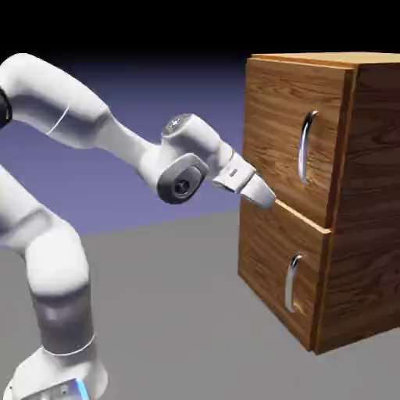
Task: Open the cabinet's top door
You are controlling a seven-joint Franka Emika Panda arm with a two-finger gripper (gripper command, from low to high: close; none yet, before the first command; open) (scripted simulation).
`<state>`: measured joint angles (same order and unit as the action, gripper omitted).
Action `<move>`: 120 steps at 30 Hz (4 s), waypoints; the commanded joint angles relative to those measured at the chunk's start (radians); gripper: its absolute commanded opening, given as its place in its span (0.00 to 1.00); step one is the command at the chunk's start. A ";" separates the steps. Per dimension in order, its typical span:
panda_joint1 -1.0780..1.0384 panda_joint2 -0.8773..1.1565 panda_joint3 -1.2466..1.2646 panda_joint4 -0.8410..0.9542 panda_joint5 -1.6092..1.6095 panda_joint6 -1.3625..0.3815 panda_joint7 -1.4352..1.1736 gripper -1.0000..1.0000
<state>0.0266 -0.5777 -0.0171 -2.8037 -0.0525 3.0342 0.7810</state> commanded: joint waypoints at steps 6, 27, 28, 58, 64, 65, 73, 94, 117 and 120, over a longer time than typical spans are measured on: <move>0.073 -0.038 -0.085 0.031 -0.261 -0.014 0.199 0.50; 0.327 -0.172 -0.382 0.140 -1.174 -0.063 0.896 0.50; 0.339 -0.178 -0.396 0.146 -1.218 -0.066 0.929 0.50; 0.702 -0.369 -0.820 0.301 -2.522 -0.136 1.925 0.50; 0.761 -0.401 -0.889 0.327 -2.736 -0.148 2.088 0.50; 0.797 -0.383 -0.912 0.352 -2.744 -0.156 2.094 0.50; 0.864 -0.309 -0.938 0.399 -2.733 -0.222 2.116 0.00; 0.136 -0.395 -0.204 0.033 -2.190 -0.366 2.109 0.00; -0.086 -0.722 0.352 -0.147 -1.319 -0.525 1.728 0.00; -0.037 -0.744 0.437 -0.145 -1.188 -0.642 1.681 0.00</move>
<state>-0.0106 -1.3217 0.4202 -2.9483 -1.2424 2.3935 2.4624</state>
